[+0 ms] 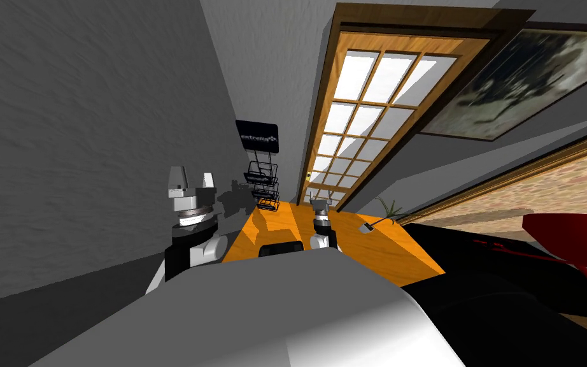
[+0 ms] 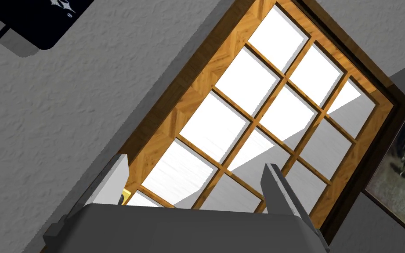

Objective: Pull the door open

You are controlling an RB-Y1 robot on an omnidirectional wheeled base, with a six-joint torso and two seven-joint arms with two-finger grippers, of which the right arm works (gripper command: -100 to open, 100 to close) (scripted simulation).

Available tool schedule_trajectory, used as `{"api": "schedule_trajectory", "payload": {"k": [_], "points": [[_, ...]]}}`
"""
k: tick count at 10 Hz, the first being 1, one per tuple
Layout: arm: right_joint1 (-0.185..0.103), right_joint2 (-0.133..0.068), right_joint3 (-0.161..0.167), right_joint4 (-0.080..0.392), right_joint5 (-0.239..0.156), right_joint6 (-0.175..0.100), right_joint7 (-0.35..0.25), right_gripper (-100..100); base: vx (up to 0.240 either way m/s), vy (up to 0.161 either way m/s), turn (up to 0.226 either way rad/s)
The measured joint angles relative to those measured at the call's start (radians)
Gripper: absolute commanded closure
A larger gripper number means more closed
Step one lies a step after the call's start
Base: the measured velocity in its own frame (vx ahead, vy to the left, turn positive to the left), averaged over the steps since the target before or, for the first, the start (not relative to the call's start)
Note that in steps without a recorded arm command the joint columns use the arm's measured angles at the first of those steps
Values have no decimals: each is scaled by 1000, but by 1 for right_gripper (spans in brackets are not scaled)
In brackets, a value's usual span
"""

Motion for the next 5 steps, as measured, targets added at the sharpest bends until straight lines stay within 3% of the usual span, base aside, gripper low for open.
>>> {"api": "schedule_trajectory", "payload": {"k": [5], "points": [[-12,-41,54,96,-93,-74,-78,-100,101,-13,45]]}}
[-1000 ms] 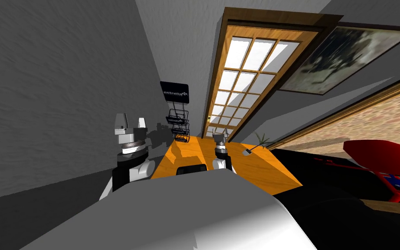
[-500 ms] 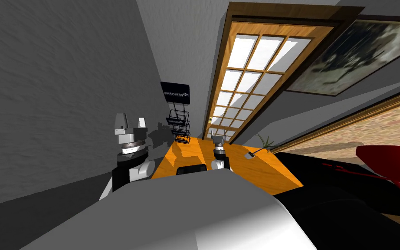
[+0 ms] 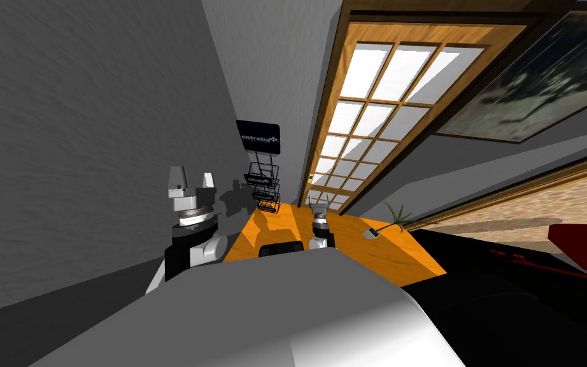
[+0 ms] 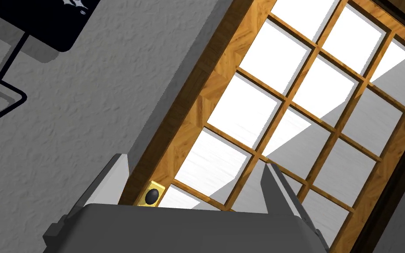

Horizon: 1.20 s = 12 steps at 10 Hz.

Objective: Pull the door open

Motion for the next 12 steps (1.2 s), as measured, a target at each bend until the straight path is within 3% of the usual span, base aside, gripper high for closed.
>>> {"api": "schedule_trajectory", "payload": {"k": [12], "points": [[-36,-80,134,216,-230,-150,-170,-100,98,-18,47]]}}
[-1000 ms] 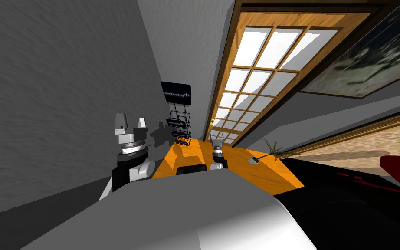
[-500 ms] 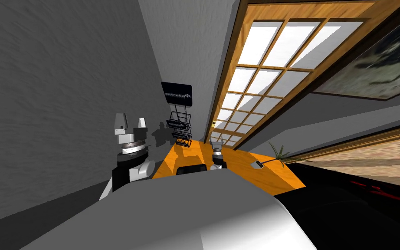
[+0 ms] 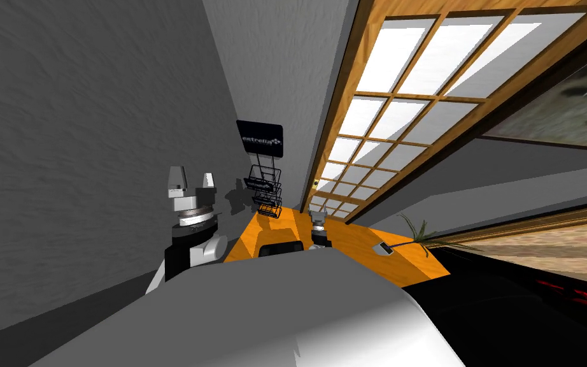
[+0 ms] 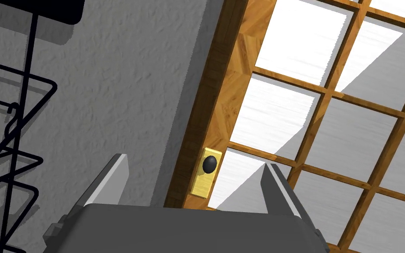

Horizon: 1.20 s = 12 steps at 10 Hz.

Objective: Pull the door open

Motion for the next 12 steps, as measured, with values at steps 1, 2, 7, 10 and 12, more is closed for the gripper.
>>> {"api": "schedule_trajectory", "payload": {"k": [1,2,7,10,12], "points": [[-7,-7,9,22,-20,-11,-15,-100,94,-15,50],[-11,-16,19,41,-39,-24,-32,-100,104,-16,42],[-30,-52,70,137,-131,-89,-108,-100,95,-25,44],[-34,-73,98,175,-187,-118,-142,-100,97,-21,44],[-42,-84,118,211,-221,-141,-169,-100,98,-29,39]]}}
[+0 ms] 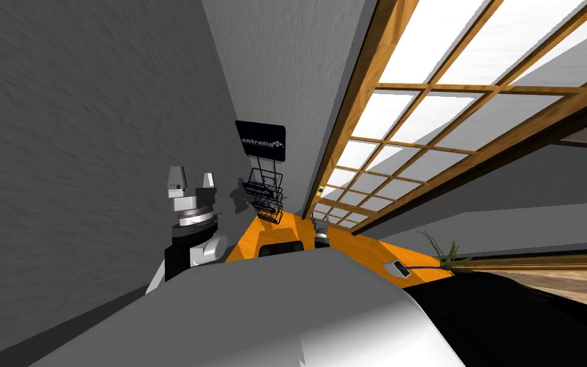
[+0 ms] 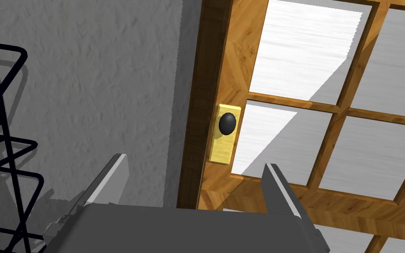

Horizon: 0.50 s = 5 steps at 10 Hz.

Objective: Pull the door open

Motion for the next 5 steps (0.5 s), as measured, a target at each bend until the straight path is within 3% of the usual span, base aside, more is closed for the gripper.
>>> {"api": "schedule_trajectory", "payload": {"k": [3,5], "points": [[-1,-27,37,50,-60,-44,-47,-100,120,-39,49],[-13,-33,55,88,-92,-65,-70,-100,133,-33,49]]}}
